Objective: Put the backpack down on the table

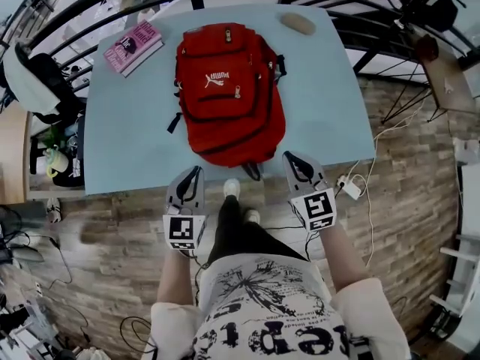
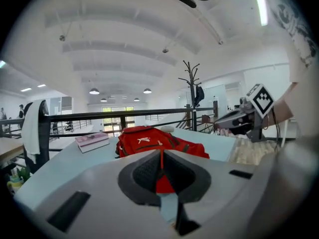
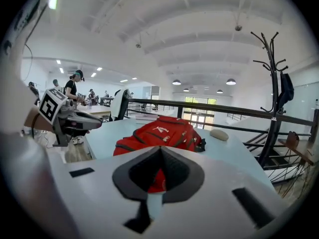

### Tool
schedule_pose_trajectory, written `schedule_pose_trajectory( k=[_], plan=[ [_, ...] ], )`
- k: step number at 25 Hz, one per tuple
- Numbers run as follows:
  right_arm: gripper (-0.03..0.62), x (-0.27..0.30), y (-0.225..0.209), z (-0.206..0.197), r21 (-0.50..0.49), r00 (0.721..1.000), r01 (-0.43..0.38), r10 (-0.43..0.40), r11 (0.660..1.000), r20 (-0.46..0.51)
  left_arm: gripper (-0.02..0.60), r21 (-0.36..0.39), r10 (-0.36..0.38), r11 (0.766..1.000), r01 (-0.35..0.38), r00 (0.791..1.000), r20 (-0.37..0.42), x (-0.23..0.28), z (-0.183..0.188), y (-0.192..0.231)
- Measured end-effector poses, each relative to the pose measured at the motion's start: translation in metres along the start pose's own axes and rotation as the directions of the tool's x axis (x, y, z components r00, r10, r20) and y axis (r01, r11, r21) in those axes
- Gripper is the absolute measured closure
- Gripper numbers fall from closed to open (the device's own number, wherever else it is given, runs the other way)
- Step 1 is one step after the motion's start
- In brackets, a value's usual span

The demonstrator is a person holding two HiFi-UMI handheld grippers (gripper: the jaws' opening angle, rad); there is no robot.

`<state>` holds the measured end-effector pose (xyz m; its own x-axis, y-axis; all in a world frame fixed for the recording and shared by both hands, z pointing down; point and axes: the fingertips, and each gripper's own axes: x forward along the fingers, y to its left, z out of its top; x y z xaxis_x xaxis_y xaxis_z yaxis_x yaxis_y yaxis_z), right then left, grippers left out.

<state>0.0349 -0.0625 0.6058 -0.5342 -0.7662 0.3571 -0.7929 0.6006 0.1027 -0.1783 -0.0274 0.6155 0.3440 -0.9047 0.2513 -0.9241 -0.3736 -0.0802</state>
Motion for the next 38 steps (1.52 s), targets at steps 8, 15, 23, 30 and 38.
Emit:
schedule_pose_trajectory(
  k=[8, 15, 23, 30, 38],
  plan=[
    [0.602, -0.053, 0.008, 0.101, -0.029, 0.976, 0.084, -0.077, 0.996, 0.205, 0.571, 0.016, 0.009, 1.000, -0.011, 0.991, 0.133, -0.050, 0.128, -0.025],
    [0.602, -0.077, 0.025, 0.159, -0.067, 0.953, 0.068, -0.045, 0.995, 0.300, 0.571, -0.003, 0.069, 0.998, -0.070, 0.969, 0.236, -0.079, 0.194, -0.014],
    [0.603, -0.084, 0.028, 0.181, -0.055, 0.936, 0.084, -0.060, 0.995, 0.346, 0.571, -0.014, 0.069, 0.998, -0.068, 0.950, 0.305, -0.092, 0.217, -0.008],
    [0.603, -0.083, 0.026, 0.187, -0.061, 0.937, 0.080, -0.054, 0.995, 0.345, 0.570, -0.001, 0.055, 0.998, -0.058, 0.948, 0.312, -0.088, 0.224, -0.011],
    [0.603, -0.083, 0.020, 0.188, -0.049, 0.930, 0.098, -0.074, 0.994, 0.360, 0.571, 0.008, 0.024, 1.000, -0.027, 0.953, 0.301, -0.080, 0.214, -0.016]
  ],
)
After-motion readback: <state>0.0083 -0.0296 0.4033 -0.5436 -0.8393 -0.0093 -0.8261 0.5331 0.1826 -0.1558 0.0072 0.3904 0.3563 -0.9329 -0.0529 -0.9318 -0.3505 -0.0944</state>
